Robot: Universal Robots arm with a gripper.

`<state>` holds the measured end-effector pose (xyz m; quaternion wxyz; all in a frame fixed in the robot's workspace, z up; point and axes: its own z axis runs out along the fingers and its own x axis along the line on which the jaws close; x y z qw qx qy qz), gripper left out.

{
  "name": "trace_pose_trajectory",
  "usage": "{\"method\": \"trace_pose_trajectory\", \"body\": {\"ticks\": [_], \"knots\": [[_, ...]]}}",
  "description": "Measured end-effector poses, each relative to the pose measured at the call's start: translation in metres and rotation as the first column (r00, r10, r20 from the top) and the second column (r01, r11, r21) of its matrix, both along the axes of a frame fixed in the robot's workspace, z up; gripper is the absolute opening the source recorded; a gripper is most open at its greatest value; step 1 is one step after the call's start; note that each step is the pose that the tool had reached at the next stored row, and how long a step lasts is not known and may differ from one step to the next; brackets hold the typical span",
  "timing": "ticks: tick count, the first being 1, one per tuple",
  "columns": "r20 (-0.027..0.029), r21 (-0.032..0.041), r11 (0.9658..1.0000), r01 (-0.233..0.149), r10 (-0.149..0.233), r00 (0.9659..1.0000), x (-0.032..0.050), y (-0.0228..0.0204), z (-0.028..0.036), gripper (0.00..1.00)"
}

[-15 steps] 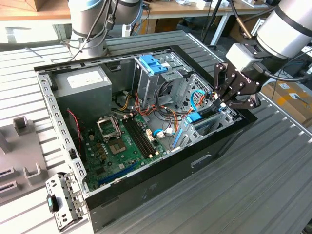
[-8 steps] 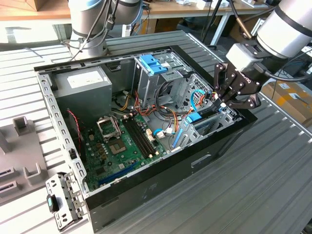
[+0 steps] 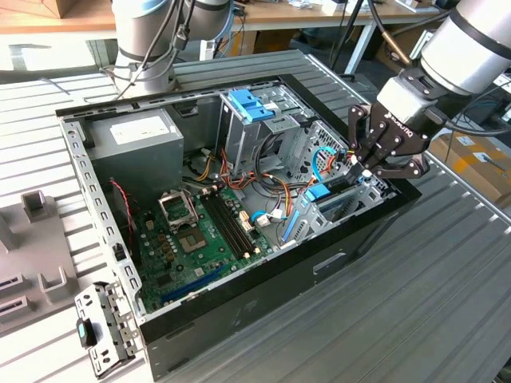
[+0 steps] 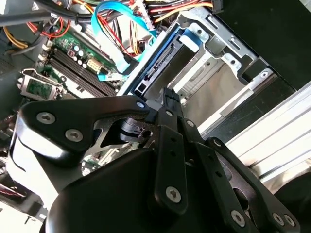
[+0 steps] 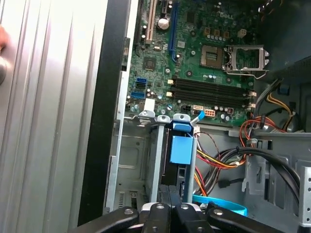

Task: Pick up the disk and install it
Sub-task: 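Insert the first disk wire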

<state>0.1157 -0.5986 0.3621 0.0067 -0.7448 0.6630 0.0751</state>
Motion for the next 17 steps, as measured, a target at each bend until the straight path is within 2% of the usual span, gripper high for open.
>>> {"method": "trace_pose_trajectory", "body": {"ticks": [3, 5, 8, 12, 14, 15, 16, 17], "knots": [[0.0000, 0.0000, 0.9993, -0.037, 0.037, 0.9993, 0.0000, 0.0000, 0.0000, 0.11], [0.0000, 0.0000, 0.9972, -0.075, 0.075, 0.9972, 0.0000, 0.0000, 0.0000, 0.11], [0.0000, 0.0000, 0.9921, -0.125, 0.125, 0.9921, 0.0000, 0.0000, 0.0000, 0.11], [0.0000, 0.0001, 0.9854, -0.170, 0.170, 0.9854, 0.0000, 0.0000, -0.0001, 0.11], [0.0000, 0.0000, 0.9805, -0.197, 0.197, 0.9805, 0.0000, 0.0000, 0.0000, 0.11], [0.0000, 0.0000, 0.9768, -0.214, 0.214, 0.9768, 0.0000, 0.0000, 0.0000, 0.11], [0.0000, 0.0000, 0.9712, -0.238, 0.238, 0.9712, 0.0000, 0.0000, 0.0000, 0.11], [0.0000, 0.0000, 0.9671, -0.254, 0.254, 0.9671, 0.0000, 0.0000, 0.0000, 0.11]]}}
